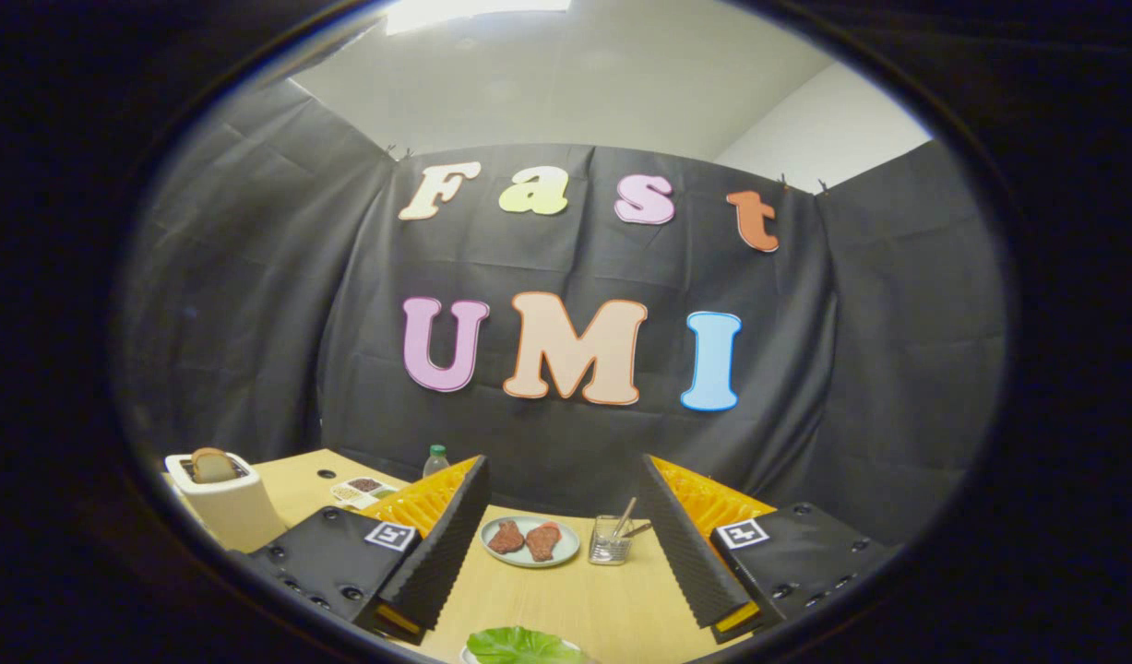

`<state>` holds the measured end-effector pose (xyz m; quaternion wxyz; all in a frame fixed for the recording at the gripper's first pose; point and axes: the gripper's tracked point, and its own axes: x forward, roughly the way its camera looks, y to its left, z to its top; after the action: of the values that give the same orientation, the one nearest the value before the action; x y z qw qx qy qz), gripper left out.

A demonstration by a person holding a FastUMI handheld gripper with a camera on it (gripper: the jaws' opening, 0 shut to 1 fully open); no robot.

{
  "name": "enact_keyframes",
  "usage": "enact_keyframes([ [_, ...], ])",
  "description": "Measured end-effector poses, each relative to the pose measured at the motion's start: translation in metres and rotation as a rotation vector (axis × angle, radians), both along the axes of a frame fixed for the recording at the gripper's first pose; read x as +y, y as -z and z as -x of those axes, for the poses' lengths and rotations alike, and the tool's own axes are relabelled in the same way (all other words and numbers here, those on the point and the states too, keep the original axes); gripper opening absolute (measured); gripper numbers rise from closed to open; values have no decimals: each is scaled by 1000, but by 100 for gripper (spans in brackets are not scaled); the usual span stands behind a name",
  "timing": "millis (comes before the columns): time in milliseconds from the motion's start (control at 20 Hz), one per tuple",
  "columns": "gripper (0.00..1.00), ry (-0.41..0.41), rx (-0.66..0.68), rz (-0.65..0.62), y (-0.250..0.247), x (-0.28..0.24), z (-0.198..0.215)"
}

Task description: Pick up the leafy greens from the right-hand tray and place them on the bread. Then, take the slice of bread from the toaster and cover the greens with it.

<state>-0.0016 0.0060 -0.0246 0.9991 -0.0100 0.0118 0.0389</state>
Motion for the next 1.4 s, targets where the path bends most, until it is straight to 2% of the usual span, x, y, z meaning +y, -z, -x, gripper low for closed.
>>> enact_keyframes([
  [650,100,-295,189,123,77,20,-12],
  [800,100,-385,265,150,105,27,-11],
  [1100,100,-496,379,269,161,31,-6],
  [1400,99,-639,508,336,213,45,11],
])
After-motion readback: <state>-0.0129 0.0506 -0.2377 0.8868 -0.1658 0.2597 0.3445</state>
